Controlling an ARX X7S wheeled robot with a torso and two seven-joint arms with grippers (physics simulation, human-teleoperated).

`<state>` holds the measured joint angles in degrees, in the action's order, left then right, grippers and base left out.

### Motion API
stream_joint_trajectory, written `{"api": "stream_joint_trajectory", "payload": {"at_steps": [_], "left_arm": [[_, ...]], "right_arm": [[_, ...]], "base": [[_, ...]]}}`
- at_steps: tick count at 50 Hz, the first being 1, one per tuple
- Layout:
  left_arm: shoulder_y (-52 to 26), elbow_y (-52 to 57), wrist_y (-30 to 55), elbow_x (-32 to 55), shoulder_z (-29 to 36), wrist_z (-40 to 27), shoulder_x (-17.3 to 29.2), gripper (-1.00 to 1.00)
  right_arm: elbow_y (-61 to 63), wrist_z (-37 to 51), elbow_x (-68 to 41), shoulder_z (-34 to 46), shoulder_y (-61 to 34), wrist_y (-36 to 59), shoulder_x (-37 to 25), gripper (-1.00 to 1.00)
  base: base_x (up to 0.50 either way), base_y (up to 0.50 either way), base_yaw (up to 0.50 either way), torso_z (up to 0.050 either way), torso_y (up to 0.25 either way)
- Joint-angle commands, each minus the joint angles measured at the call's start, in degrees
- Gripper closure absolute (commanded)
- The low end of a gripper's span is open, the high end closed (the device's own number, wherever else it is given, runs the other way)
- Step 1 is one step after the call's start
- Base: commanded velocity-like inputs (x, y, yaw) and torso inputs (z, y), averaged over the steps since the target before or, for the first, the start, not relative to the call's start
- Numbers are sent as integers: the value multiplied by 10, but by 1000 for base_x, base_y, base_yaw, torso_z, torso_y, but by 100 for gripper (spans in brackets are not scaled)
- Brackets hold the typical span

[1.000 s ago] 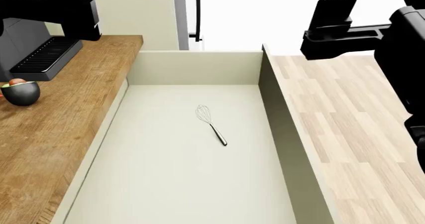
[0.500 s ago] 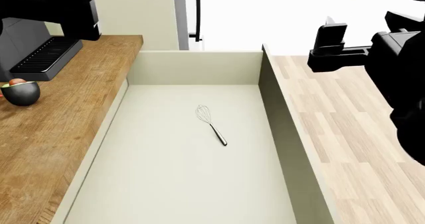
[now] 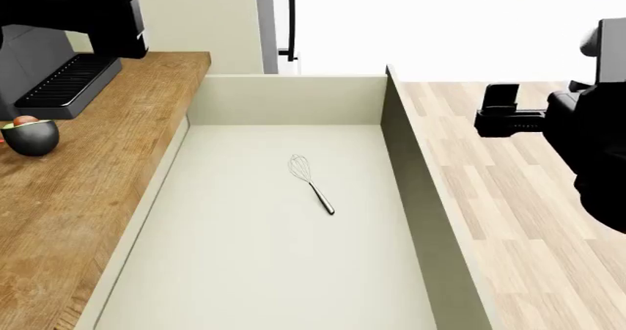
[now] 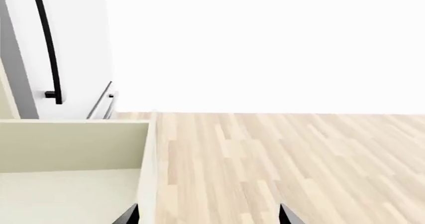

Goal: Close the right drawer.

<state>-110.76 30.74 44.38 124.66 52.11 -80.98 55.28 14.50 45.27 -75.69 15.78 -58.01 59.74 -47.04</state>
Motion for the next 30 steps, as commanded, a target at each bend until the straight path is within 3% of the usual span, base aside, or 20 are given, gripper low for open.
{"api": "stream_joint_trajectory", "payload": {"at_steps": [1,30], "left_arm": [[-1,0,-1,-1,2,2,1,-100],[-5,2,-5,-1,9,2,2,-100]], "right_arm": [[-60,-38,23,3,34,-20,-6,-100],[-163,-136,75,38,104,-65,-9,-100]], "base": [[0,0,0,0,0],[0,0,0,0,0]]}}
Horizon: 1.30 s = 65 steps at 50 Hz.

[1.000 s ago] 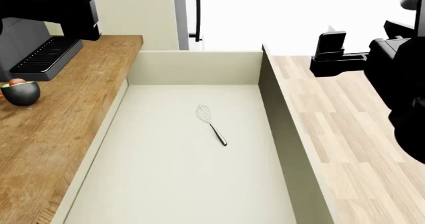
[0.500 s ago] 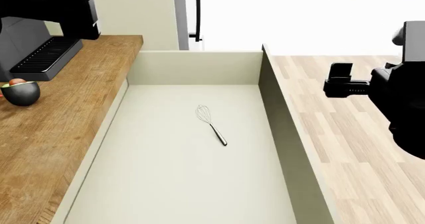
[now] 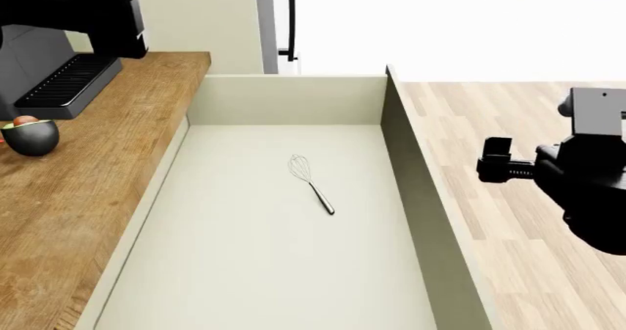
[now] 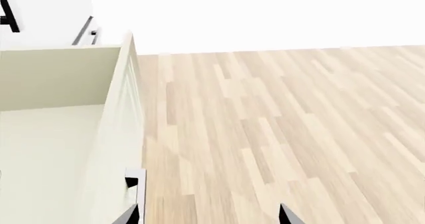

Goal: Close the right drawer.

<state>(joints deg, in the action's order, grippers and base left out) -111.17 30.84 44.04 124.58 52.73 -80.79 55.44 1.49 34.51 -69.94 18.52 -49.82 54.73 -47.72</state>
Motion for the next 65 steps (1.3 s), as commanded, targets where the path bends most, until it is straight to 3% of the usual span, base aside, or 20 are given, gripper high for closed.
{"api": "stream_joint_trajectory", "payload": {"at_steps": [1,65], "left_arm": [[-1,1,-2,0,2,0,0,-100],[-8,9,-11,1,16,0,1,-100]], "right_arm": [[-34,-29,17,10,24,-15,-2,-100],[-192,-132,102,91,68,-63,47,-100]], "base": [[0,0,0,0,0],[0,0,0,0,0]]}}
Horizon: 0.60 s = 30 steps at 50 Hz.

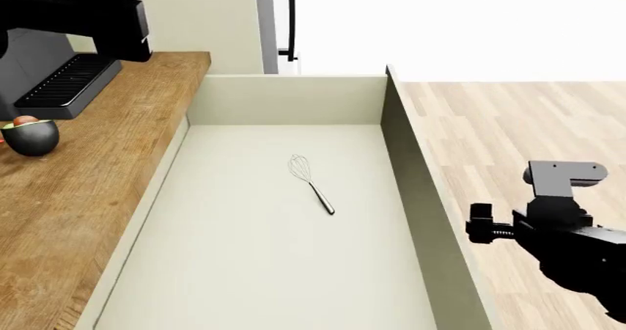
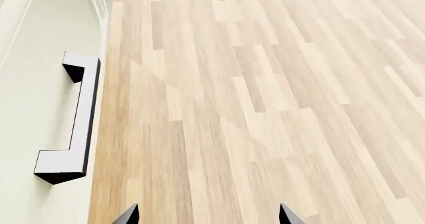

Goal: Close the right drawer.

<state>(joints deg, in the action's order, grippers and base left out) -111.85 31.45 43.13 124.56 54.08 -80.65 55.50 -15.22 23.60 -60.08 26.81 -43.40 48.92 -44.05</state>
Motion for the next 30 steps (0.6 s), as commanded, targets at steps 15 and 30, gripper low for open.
{"api": "stream_joint_trajectory", "payload": {"at_steps": [15,30], "left_arm": [[-4,1,-3,0,5,0,0,-100],[-6,2,-4,1,8,0,0,-100]], "right_arm": [[-27,-38,5,20,4,0,13,-100],[-11,-65,17,42,1,-1,17,-100]], "base": [[0,0,0,0,0],[0,0,0,0,0]]}}
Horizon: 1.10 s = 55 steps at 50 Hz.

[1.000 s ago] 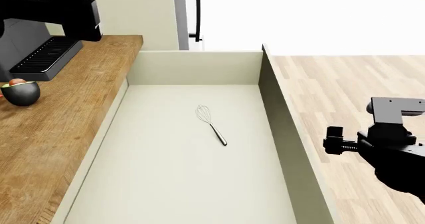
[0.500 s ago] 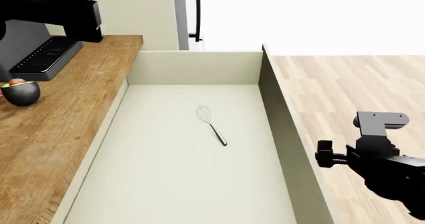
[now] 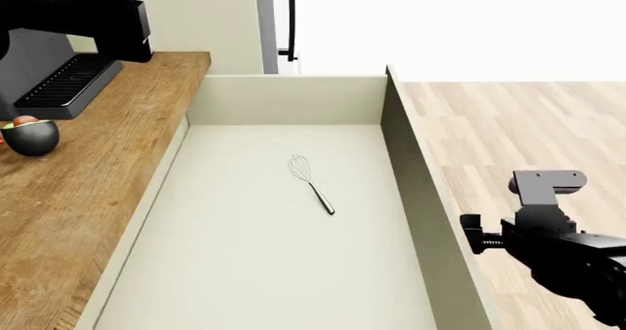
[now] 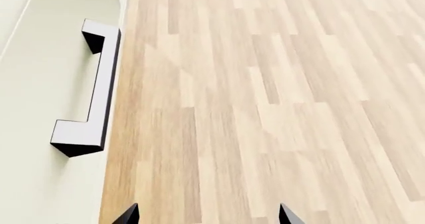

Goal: Close the right drawer.

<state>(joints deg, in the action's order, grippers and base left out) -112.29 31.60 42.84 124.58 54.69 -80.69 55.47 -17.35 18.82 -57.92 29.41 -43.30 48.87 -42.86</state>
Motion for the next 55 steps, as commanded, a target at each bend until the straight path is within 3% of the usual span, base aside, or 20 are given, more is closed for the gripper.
{"api": "stream_joint_trajectory", "payload": {"at_steps": [1,55], "left_arm": [[-2,0,-1,0,2,0,0,-100],[1,2,-7,-6,13,3,1,-100]], "right_arm": [[13,-16,-5,17,0,1,4,-100],[71,-3,-9,39,-10,22,26,-100]], "base": [[0,0,0,0,0],[0,0,0,0,0]]}}
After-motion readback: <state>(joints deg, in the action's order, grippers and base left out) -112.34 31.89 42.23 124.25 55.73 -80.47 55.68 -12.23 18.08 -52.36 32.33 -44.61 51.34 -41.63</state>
